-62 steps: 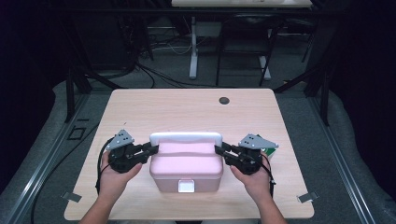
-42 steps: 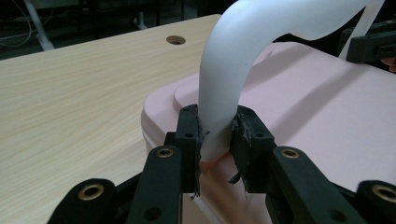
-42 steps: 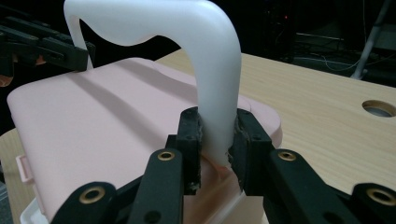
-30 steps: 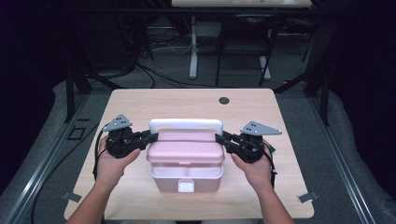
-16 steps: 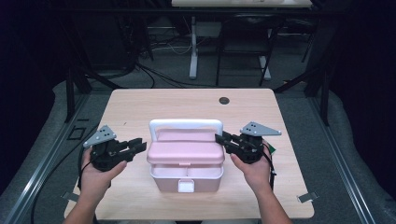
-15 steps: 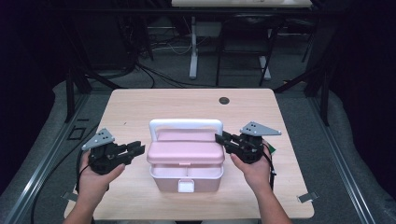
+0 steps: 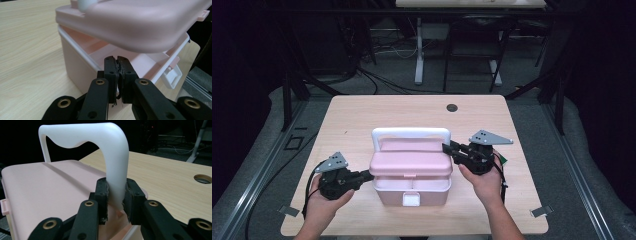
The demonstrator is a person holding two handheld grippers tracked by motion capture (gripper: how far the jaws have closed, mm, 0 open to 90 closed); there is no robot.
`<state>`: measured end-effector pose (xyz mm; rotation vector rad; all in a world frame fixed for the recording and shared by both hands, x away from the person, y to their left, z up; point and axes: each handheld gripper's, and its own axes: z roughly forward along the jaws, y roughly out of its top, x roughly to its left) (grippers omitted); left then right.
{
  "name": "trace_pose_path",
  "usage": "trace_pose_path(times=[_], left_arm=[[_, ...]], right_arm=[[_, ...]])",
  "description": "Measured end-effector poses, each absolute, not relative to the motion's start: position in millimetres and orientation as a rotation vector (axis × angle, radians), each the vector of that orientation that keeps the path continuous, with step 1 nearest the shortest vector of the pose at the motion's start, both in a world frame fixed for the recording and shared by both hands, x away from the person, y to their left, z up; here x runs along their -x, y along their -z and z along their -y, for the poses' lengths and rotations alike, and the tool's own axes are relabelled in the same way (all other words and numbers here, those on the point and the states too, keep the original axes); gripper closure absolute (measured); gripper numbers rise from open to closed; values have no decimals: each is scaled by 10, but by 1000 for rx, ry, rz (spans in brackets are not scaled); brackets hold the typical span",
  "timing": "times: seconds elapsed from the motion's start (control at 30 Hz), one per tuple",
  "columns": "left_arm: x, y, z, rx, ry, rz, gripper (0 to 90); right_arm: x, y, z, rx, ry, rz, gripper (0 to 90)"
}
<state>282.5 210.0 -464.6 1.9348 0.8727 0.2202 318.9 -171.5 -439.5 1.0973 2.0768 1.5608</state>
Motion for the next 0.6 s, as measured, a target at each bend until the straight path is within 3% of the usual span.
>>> trace_pose_path(times=[0.6], left_arm=[[-2823, 4563, -1922, -1943, -211, -822, 892]], right_arm=[[-3184, 4430, 1730, -1106, -1590, -2067, 738]])
